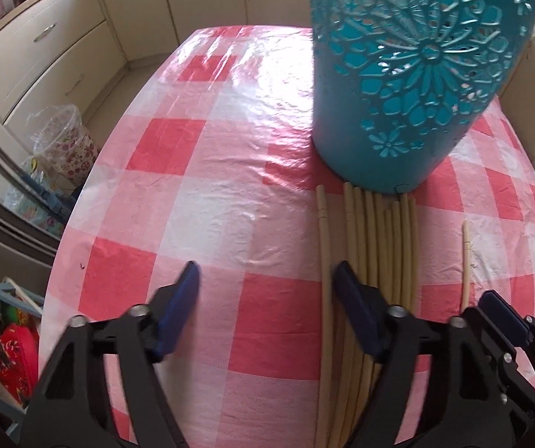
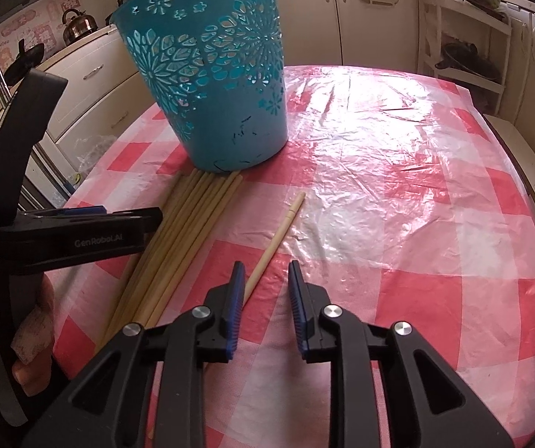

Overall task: Organize utensils
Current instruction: 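Close the right gripper on one wooden stick while the left gripper grasps another stick, then lift the stick with the left gripper over the teal cup and release it while the right holds its stick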

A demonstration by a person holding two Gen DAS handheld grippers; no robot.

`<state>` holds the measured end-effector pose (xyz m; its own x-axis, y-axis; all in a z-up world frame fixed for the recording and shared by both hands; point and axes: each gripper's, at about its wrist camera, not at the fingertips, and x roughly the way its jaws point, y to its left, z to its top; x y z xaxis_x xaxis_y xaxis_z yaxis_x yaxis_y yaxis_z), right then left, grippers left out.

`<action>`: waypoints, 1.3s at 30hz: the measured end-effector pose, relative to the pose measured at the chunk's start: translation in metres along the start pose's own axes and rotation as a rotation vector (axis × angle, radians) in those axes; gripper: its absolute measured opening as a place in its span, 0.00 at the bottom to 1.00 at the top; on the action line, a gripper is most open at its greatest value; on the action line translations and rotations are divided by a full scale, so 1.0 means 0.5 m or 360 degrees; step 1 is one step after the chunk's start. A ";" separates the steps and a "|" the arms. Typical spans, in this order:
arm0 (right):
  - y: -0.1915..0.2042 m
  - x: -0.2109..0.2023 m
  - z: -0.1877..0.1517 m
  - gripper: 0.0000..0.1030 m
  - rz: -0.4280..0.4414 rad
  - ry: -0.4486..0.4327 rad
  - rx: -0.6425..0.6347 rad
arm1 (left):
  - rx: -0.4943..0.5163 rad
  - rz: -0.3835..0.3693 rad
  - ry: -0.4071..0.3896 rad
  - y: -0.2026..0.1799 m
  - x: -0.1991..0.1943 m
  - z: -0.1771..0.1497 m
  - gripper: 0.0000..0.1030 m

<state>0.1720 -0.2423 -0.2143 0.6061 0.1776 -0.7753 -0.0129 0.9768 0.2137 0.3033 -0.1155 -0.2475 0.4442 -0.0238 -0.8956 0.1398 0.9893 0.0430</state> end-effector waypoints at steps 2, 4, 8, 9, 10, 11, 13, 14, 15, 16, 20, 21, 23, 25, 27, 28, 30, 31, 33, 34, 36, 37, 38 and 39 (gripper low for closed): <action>0.001 0.002 0.002 0.23 -0.0012 0.0002 0.0000 | 0.0059 -0.0038 -0.0014 -0.014 -0.007 0.002 0.16; 0.008 0.005 0.006 0.23 -0.0046 0.0011 -0.0039 | 0.0083 -0.0101 0.0003 -0.018 -0.008 0.005 0.05; 0.024 0.013 0.015 0.17 -0.0099 0.0051 -0.0136 | 0.0018 -0.0220 0.0037 0.008 -0.018 0.002 0.05; 0.023 0.014 0.018 0.17 -0.0097 0.0068 -0.0138 | -0.0014 -0.0251 0.0033 0.020 -0.023 -0.001 0.05; 0.020 0.014 0.022 0.17 -0.0095 0.0089 -0.0131 | -0.0044 -0.0278 0.0017 0.034 -0.032 -0.002 0.05; 0.018 0.016 0.025 0.18 -0.0097 0.0100 -0.0119 | -0.0076 -0.0320 -0.0010 0.050 -0.045 -0.005 0.05; 0.017 0.020 0.030 0.18 -0.0120 0.0106 -0.0103 | -0.0128 -0.0385 -0.0074 0.077 -0.076 -0.009 0.05; 0.019 0.024 0.033 0.18 -0.0138 0.0100 -0.0106 | -0.0151 -0.0416 -0.0118 0.089 -0.096 -0.012 0.05; 0.022 0.027 0.035 0.18 -0.0159 0.0096 -0.0115 | -0.0173 -0.0444 -0.0164 0.101 -0.118 -0.014 0.05; 0.028 0.030 0.036 0.17 -0.0183 0.0094 -0.0137 | -0.0186 -0.0462 -0.0211 0.110 -0.140 -0.013 0.05; 0.037 0.028 0.029 0.09 -0.0207 0.0073 -0.0178 | -0.0234 -0.0533 -0.0407 0.140 -0.231 -0.014 0.05; 0.035 0.026 0.026 0.08 -0.0201 0.0069 -0.0173 | -0.0246 -0.0554 -0.0473 0.146 -0.258 -0.009 0.05; 0.028 0.019 0.018 0.08 -0.0174 0.0053 -0.0160 | -0.0265 -0.0589 -0.0587 0.161 -0.303 0.012 0.05; 0.020 0.012 0.009 0.08 -0.0149 0.0035 -0.0142 | -0.0270 -0.0621 -0.0693 0.161 -0.347 0.030 0.05; 0.013 0.009 0.006 0.08 -0.0128 0.0017 -0.0120 | -0.0262 -0.0645 -0.0793 0.154 -0.384 0.060 0.05; 0.010 0.008 0.004 0.08 -0.0115 0.0003 -0.0110 | -0.0258 -0.0655 -0.0840 0.146 -0.398 0.079 0.05; 0.010 0.007 0.002 0.08 -0.0102 -0.0016 -0.0098 | -0.0245 -0.0654 -0.0904 0.128 -0.413 0.114 0.05; 0.008 0.007 0.002 0.08 -0.0094 -0.0025 -0.0092 | -0.0240 -0.0651 -0.0935 0.118 -0.417 0.132 0.05; 0.003 0.007 0.001 0.08 -0.0070 -0.0040 -0.0069 | -0.0236 -0.0628 -0.0988 0.093 -0.417 0.175 0.05; 0.001 0.007 0.002 0.08 -0.0058 -0.0043 -0.0058 | -0.0244 -0.0618 -0.1004 0.081 -0.414 0.196 0.05; -0.004 0.006 0.001 0.08 -0.0036 -0.0048 -0.0039 | -0.0272 -0.0607 -0.1037 0.063 -0.409 0.231 0.05; -0.007 0.006 0.001 0.08 -0.0022 -0.0050 -0.0027 | -0.0294 -0.0594 -0.1070 0.054 -0.406 0.250 0.05; -0.008 0.005 0.001 0.08 -0.0013 -0.0052 -0.0019 | -0.0309 -0.0581 -0.1095 0.046 -0.403 0.263 0.05; -0.009 0.005 0.000 0.08 -0.0007 -0.0054 -0.0013 | -0.0319 -0.0572 -0.1111 0.041 -0.394 0.272 0.05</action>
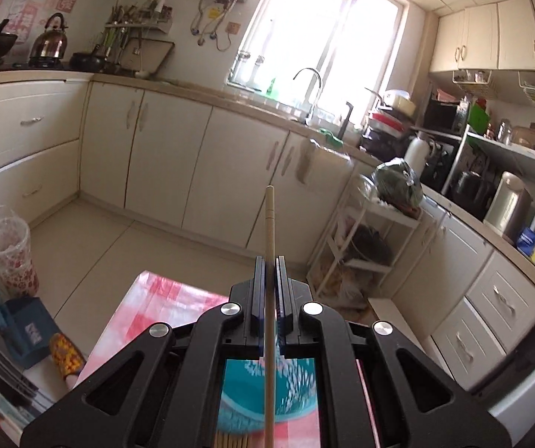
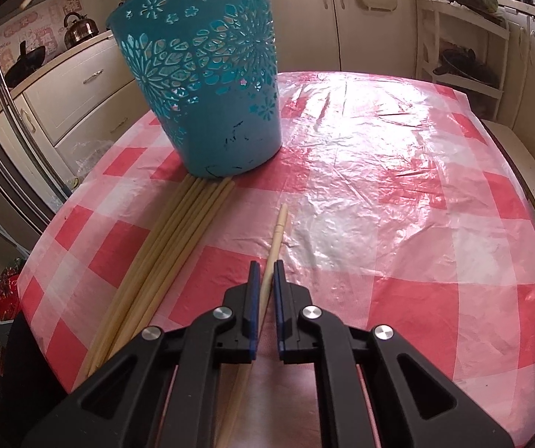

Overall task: Organize utensils
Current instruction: 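Lift the stick with the left gripper over the teal cup and release it while the right holds its stick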

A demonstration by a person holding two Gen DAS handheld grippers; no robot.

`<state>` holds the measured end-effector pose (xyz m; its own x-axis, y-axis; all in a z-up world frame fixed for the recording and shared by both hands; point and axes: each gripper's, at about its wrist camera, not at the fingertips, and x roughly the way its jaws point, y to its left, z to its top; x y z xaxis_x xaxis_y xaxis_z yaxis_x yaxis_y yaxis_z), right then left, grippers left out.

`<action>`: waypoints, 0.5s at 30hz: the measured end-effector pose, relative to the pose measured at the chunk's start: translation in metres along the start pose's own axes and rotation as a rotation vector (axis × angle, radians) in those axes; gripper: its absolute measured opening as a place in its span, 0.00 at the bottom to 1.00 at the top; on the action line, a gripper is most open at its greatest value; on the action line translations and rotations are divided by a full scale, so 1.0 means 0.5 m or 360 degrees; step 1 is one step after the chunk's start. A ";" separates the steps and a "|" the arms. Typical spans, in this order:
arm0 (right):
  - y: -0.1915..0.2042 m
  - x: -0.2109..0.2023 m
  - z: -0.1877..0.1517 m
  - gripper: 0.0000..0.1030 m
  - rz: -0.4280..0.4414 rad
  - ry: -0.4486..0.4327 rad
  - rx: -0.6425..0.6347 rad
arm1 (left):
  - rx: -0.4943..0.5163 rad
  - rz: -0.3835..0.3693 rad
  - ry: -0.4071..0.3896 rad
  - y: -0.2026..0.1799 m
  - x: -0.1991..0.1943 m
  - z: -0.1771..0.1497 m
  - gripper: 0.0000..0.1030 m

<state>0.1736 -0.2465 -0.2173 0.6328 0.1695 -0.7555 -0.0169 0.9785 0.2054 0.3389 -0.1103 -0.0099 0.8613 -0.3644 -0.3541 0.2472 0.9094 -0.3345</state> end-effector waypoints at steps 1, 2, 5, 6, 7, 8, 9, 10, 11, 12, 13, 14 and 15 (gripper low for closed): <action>-0.001 0.000 0.000 0.08 0.0007 -0.0001 0.0006 | -0.0009 0.0022 -0.0023 -0.004 0.020 0.003 0.05; -0.002 0.000 0.000 0.08 0.0012 -0.0003 0.0010 | -0.0008 0.0044 -0.0038 -0.005 0.036 0.002 0.05; -0.007 0.000 0.000 0.08 0.0031 -0.0005 0.0028 | -0.0026 0.0124 -0.0013 0.000 0.098 -0.013 0.05; -0.009 0.000 0.000 0.08 0.0037 -0.0005 0.0033 | -0.0023 0.0145 0.0008 0.004 0.115 -0.022 0.05; -0.010 0.000 0.000 0.08 0.0044 -0.0005 0.0040 | -0.0013 0.0166 0.0024 0.007 0.128 -0.031 0.05; -0.011 0.000 -0.001 0.08 0.0049 -0.0006 0.0043 | -0.0002 0.0190 0.0044 0.009 0.140 -0.042 0.05; -0.012 0.000 -0.001 0.08 0.0054 -0.0005 0.0048 | 0.0013 0.0202 0.0066 0.010 0.149 -0.052 0.05; -0.012 0.000 0.000 0.08 0.0056 -0.0005 0.0049 | 0.0033 0.0217 0.0090 0.010 0.157 -0.064 0.05; -0.012 0.001 0.000 0.08 0.0057 -0.0005 0.0050 | 0.0051 0.0232 0.0105 0.011 0.160 -0.072 0.05; -0.012 0.001 -0.001 0.08 0.0057 -0.0005 0.0050 | 0.0072 0.0241 0.0133 0.013 0.164 -0.081 0.05; -0.012 0.000 -0.001 0.08 0.0057 -0.0006 0.0049 | 0.0093 0.0247 0.0167 0.013 0.168 -0.091 0.05; -0.012 0.000 -0.001 0.08 0.0057 -0.0006 0.0051 | 0.0106 0.0262 0.0179 0.016 0.168 -0.097 0.05; -0.012 0.000 -0.001 0.08 0.0058 -0.0005 0.0052 | 0.0119 0.0268 0.0193 0.018 0.166 -0.102 0.05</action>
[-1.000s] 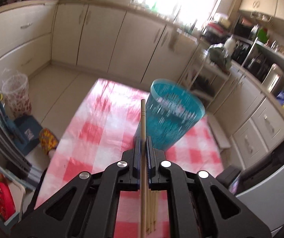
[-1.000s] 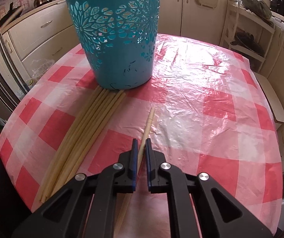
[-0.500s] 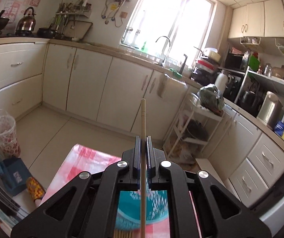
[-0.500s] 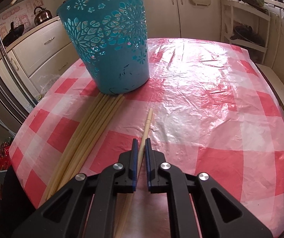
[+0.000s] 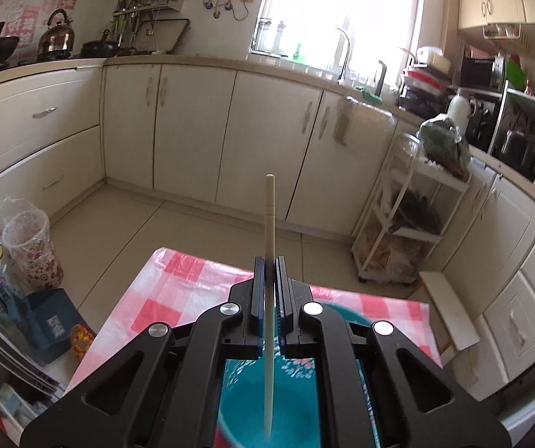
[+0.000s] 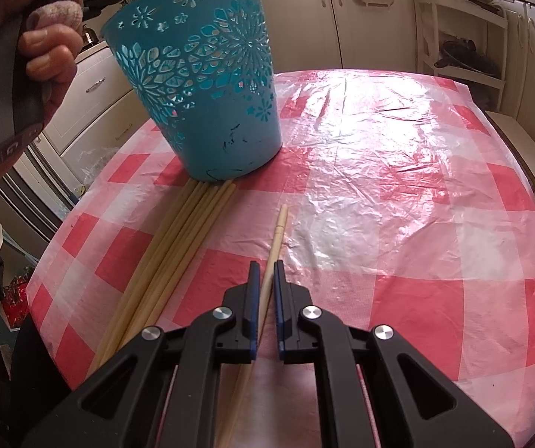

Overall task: Organize utensils
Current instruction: 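Lift the stick with the left gripper over the teal cup and release it while the right holds its stick, then lift the stick with the right gripper over the teal cup and release it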

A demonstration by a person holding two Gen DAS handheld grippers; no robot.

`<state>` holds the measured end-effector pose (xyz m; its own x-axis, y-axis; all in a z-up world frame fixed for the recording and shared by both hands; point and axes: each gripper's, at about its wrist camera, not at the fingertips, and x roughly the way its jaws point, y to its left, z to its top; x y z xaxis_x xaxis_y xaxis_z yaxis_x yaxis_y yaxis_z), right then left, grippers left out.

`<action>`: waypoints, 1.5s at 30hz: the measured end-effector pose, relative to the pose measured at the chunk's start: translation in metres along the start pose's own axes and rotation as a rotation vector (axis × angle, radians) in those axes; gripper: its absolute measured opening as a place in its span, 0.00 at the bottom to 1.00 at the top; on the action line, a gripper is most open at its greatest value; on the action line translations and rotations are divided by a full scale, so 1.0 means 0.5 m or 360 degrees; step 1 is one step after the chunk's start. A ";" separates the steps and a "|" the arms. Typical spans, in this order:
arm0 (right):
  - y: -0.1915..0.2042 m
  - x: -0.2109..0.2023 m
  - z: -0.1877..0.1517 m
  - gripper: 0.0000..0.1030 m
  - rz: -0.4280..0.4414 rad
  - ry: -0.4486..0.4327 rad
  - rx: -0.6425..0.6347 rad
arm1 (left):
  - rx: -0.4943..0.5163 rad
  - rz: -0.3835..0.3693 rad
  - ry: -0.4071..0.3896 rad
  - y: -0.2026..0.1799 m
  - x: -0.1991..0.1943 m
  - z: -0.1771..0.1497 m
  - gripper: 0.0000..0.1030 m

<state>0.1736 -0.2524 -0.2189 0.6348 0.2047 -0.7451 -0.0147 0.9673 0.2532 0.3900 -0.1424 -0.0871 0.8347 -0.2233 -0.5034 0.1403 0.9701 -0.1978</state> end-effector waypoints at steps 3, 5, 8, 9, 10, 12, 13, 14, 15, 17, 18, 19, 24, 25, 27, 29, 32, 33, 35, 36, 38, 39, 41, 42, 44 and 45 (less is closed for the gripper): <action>0.001 0.000 0.000 0.08 -0.0004 0.0000 0.0000 | 0.0025 0.0013 0.0041 0.013 -0.011 -0.013 0.07; 0.003 0.000 -0.001 0.08 -0.0012 -0.0001 -0.0006 | 0.0021 0.0013 0.0067 0.028 -0.028 -0.019 0.19; 0.003 0.000 -0.001 0.08 -0.0014 -0.0002 -0.0009 | 0.0017 0.0058 0.0057 0.056 -0.076 -0.026 0.53; 0.001 0.000 -0.001 0.08 -0.0008 -0.0001 -0.0002 | 0.0013 0.0068 0.0042 0.068 -0.098 -0.030 0.56; -0.002 0.000 -0.001 0.08 0.0002 0.0000 0.0008 | 0.0009 0.0069 0.0036 0.077 -0.115 -0.034 0.63; -0.008 0.000 0.000 0.08 0.0023 0.0007 0.0034 | -0.0007 0.0071 0.0039 0.107 -0.164 -0.052 0.75; -0.010 -0.001 0.000 0.08 0.0028 0.0010 0.0044 | -0.0014 0.0074 0.0036 0.123 -0.188 -0.065 0.79; -0.010 0.000 0.001 0.08 0.0026 0.0015 0.0049 | -0.0018 0.0078 0.0036 0.135 -0.206 -0.075 0.81; -0.008 0.000 0.001 0.08 0.0016 0.0020 0.0043 | -0.0019 0.0085 0.0047 0.150 -0.224 -0.091 0.82; 0.001 0.001 0.005 0.08 -0.0021 0.0042 0.0019 | -0.0025 0.0089 0.0100 0.179 -0.250 -0.124 0.83; 0.005 0.002 0.007 0.08 -0.0040 0.0054 0.0009 | -0.0036 0.0086 0.0126 0.193 -0.259 -0.139 0.83; 0.009 0.003 0.010 0.08 -0.0062 0.0069 -0.0003 | -0.0054 0.0084 0.0159 0.209 -0.267 -0.157 0.83; 0.056 0.022 0.026 0.07 -0.0272 0.0138 -0.0199 | -0.0166 0.0070 0.0329 0.267 -0.280 -0.226 0.83; 0.068 0.025 0.026 0.07 -0.0320 0.0146 -0.0262 | -0.0176 0.0069 0.0354 0.275 -0.282 -0.237 0.83; 0.077 0.029 0.025 0.07 -0.0359 0.0153 -0.0316 | -0.0167 0.0073 0.0381 0.284 -0.288 -0.254 0.83; 0.070 0.024 0.023 0.06 -0.0339 0.0156 -0.0288 | -0.0144 0.0081 0.0383 0.290 -0.300 -0.271 0.83; 0.041 0.003 0.019 0.06 -0.0241 0.0125 -0.0142 | -0.0113 0.0100 0.0392 0.301 -0.315 -0.293 0.83; 0.033 -0.011 0.016 0.06 -0.0198 0.0095 -0.0093 | -0.0112 0.0102 0.0404 0.303 -0.315 -0.299 0.83; 0.021 -0.043 0.013 0.06 -0.0110 0.0021 -0.0013 | -0.0131 0.0103 0.0443 0.314 -0.313 -0.314 0.83; 0.017 -0.059 0.013 0.06 -0.0064 -0.0016 0.0021 | -0.0142 0.0106 0.0464 0.317 -0.309 -0.319 0.83; 0.013 -0.093 0.017 0.06 0.0026 -0.0082 0.0077 | -0.0164 0.0114 0.0507 0.327 -0.303 -0.332 0.83; 0.015 -0.106 0.023 0.06 0.0050 -0.0107 0.0094 | -0.0170 0.0118 0.0523 0.329 -0.302 -0.338 0.83; 0.017 -0.142 0.041 0.06 0.0142 -0.0180 0.0143 | -0.0176 0.0125 0.0545 0.334 -0.302 -0.350 0.83; 0.020 -0.162 0.055 0.06 0.0181 -0.0227 0.0160 | -0.0174 0.0127 0.0552 0.335 -0.304 -0.355 0.83; 0.031 -0.191 0.095 0.06 0.0269 -0.0325 0.0186 | -0.0171 0.0130 0.0565 0.337 -0.304 -0.363 0.83; 0.039 -0.199 0.117 0.06 0.0298 -0.0363 0.0194 | -0.0172 0.0130 0.0575 0.337 -0.304 -0.368 0.83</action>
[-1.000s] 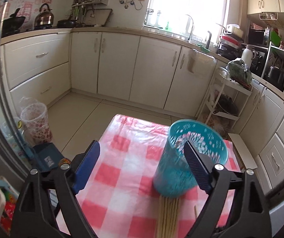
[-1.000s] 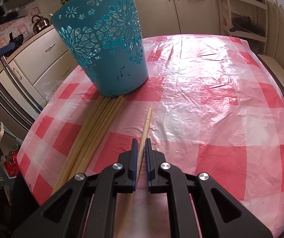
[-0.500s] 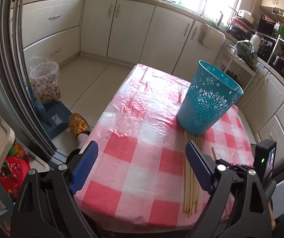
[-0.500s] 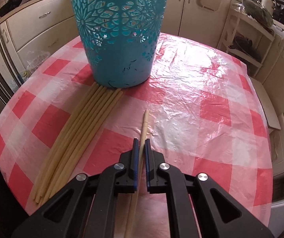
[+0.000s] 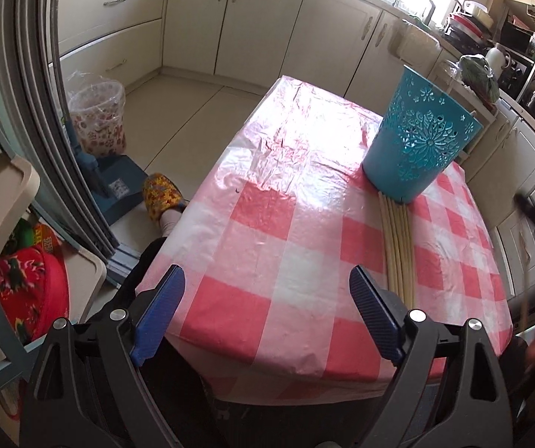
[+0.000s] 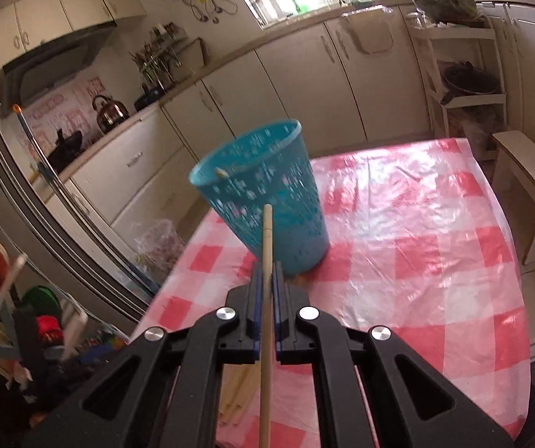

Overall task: Organize utensils
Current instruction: 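Lift the stick with the right gripper over the teal cup and release it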

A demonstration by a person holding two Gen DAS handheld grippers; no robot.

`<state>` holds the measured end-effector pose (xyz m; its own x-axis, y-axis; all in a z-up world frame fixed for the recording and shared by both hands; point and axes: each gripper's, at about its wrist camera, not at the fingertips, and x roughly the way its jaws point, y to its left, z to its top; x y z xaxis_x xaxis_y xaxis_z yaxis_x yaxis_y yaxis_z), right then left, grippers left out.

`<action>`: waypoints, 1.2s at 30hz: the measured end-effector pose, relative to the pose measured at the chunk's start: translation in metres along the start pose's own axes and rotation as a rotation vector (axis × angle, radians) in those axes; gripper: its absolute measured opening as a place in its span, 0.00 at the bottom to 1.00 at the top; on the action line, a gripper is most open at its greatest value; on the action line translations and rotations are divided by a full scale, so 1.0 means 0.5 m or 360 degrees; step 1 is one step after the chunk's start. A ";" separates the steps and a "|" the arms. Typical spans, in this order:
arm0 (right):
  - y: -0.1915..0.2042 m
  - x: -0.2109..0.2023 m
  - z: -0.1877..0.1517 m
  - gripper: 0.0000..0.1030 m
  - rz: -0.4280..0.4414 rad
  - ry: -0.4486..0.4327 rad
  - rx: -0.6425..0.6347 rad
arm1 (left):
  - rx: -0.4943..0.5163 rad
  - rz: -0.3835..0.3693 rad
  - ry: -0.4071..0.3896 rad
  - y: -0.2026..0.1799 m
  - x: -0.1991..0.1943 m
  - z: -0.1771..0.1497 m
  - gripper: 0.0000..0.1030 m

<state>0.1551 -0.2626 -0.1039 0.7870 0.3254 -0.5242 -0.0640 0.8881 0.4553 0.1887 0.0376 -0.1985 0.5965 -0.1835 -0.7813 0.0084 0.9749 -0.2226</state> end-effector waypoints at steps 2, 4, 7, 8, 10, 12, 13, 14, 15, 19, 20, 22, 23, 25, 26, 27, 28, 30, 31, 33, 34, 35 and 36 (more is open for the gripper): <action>0.023 -0.010 0.051 0.06 0.0066 -0.0103 0.0003 | -0.0007 -0.0007 0.0025 0.003 0.005 -0.007 0.83; 0.043 -0.013 0.095 0.06 0.0098 -0.0191 -0.0008 | -0.0011 -0.0011 0.0040 0.004 0.007 -0.012 0.83; 0.075 0.002 0.178 0.06 0.0112 -0.0364 -0.0040 | -0.0008 -0.0017 0.0039 0.002 0.004 -0.010 0.83; 0.080 0.014 0.203 0.06 0.0095 -0.0422 -0.0043 | -0.0008 -0.0020 0.0036 0.001 0.003 -0.009 0.83; 0.081 0.046 0.246 0.06 0.0073 -0.0501 -0.0030 | -0.0012 -0.0028 0.0031 0.002 0.001 -0.007 0.83; 0.081 0.070 0.270 0.06 0.0029 -0.0569 -0.0029 | -0.0021 -0.0033 0.0039 0.006 0.003 -0.007 0.83; 0.079 0.083 0.282 0.06 -0.0001 -0.0602 -0.0035 | -0.0030 -0.0032 0.0045 0.009 0.005 -0.006 0.83; 0.074 0.105 0.292 0.06 -0.0032 -0.0621 -0.0027 | -0.0039 -0.0033 0.0050 0.014 0.008 -0.006 0.83; 0.069 0.115 0.294 0.06 -0.0047 -0.0621 -0.0017 | -0.0050 -0.0034 0.0056 0.018 0.010 -0.006 0.83; 0.054 0.175 0.297 0.06 -0.0127 -0.0545 -0.0016 | -0.0089 -0.0027 0.0072 0.035 0.022 -0.003 0.83; 0.055 0.183 0.295 0.06 -0.0140 -0.0525 -0.0031 | -0.0095 -0.0026 0.0076 0.037 0.025 -0.003 0.83; 0.059 0.193 0.286 0.06 -0.0167 -0.0504 -0.0076 | -0.0104 -0.0024 0.0088 0.038 0.030 -0.002 0.83; 0.061 0.198 0.284 0.06 -0.0172 -0.0491 -0.0098 | -0.0104 -0.0025 0.0093 0.037 0.033 -0.003 0.83; 0.062 0.203 0.277 0.06 -0.0173 -0.0469 -0.0127 | -0.0101 -0.0027 0.0099 0.034 0.035 -0.004 0.83; 0.062 0.205 0.273 0.06 -0.0173 -0.0453 -0.0133 | -0.0097 -0.0028 0.0101 0.032 0.036 -0.004 0.83; 0.058 0.210 0.271 0.06 -0.0171 -0.0437 -0.0136 | -0.0095 -0.0028 0.0102 0.031 0.036 -0.005 0.83; 0.057 0.208 0.265 0.06 -0.0165 -0.0418 -0.0143 | -0.0094 -0.0028 0.0100 0.029 0.035 -0.005 0.83; 0.056 0.197 0.254 0.10 -0.0165 -0.0405 -0.0159 | -0.0095 -0.0029 0.0088 0.028 0.029 -0.003 0.83; 0.058 0.190 0.250 0.13 -0.0166 -0.0408 -0.0164 | -0.0095 -0.0028 0.0077 0.028 0.024 -0.002 0.83; 0.050 0.158 0.237 0.19 -0.0161 -0.0436 -0.0153 | -0.0091 -0.0027 0.0056 0.026 0.014 -0.001 0.83; 0.047 0.139 0.230 0.20 -0.0158 -0.0451 -0.0140 | -0.0089 -0.0028 0.0045 0.025 0.008 -0.001 0.83; 0.042 0.115 0.223 0.22 -0.0159 -0.0470 -0.0125 | -0.0086 -0.0029 0.0038 0.025 0.004 0.000 0.83; 0.038 0.091 0.213 0.24 -0.0163 -0.0491 -0.0114 | -0.0083 -0.0030 0.0030 0.024 -0.001 0.000 0.83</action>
<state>0.2552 -0.2656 -0.0423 0.9396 0.1292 -0.3169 -0.0092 0.9352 0.3540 0.1885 0.0494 -0.2010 0.5815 -0.2047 -0.7874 -0.0224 0.9634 -0.2670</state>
